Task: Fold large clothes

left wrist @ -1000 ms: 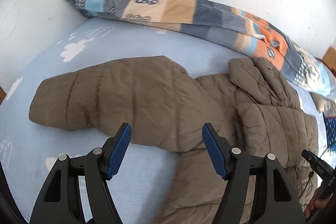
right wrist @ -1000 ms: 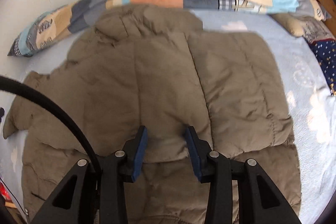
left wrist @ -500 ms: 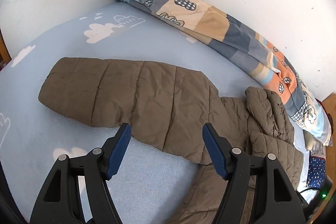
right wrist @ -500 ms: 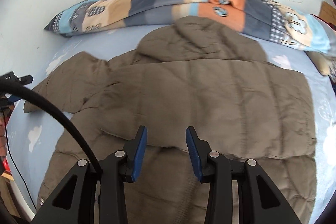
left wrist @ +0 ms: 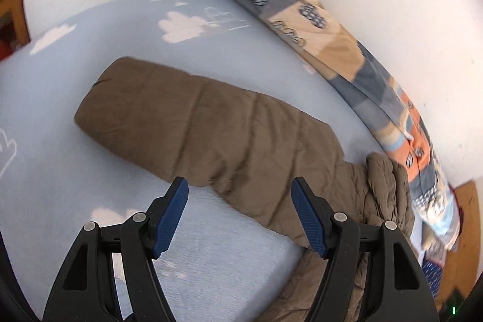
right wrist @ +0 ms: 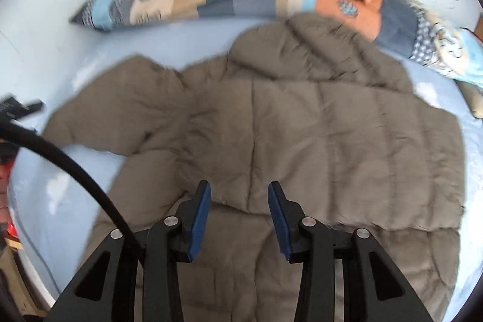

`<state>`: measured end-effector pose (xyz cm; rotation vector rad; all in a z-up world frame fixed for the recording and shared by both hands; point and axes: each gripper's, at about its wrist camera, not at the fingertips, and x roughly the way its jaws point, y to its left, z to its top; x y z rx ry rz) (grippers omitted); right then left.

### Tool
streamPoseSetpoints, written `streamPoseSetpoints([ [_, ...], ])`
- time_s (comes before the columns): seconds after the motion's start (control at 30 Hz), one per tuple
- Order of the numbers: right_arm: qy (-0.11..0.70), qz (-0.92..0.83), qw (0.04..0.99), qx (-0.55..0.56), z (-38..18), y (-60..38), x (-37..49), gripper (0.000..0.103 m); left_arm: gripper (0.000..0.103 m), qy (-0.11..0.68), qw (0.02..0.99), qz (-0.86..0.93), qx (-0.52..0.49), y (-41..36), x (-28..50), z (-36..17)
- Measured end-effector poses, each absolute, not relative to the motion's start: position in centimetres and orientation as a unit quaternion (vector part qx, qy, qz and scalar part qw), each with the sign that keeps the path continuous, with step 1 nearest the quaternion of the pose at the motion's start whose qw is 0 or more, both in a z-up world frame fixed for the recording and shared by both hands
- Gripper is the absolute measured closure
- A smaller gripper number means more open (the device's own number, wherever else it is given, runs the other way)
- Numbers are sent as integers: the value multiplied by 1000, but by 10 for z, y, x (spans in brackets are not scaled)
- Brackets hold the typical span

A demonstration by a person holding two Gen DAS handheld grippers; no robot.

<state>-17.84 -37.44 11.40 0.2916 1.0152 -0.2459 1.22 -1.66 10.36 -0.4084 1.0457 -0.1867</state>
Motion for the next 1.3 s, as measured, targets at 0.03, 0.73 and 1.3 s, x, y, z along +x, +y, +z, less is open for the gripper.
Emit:
streamPoseSetpoints([
  [0.03, 478, -116, 859, 143, 121, -375, -187, 53, 33, 497, 839, -83, -204, -8, 14, 100],
  [0.73, 416, -59, 882, 213, 132, -380, -275, 41, 43, 453, 760, -66, -461, 132, 35, 25],
  [1.3, 411, -92, 886, 194, 125, -391, -264, 41, 43, 431, 729, -15, -532, 145, 15, 6],
])
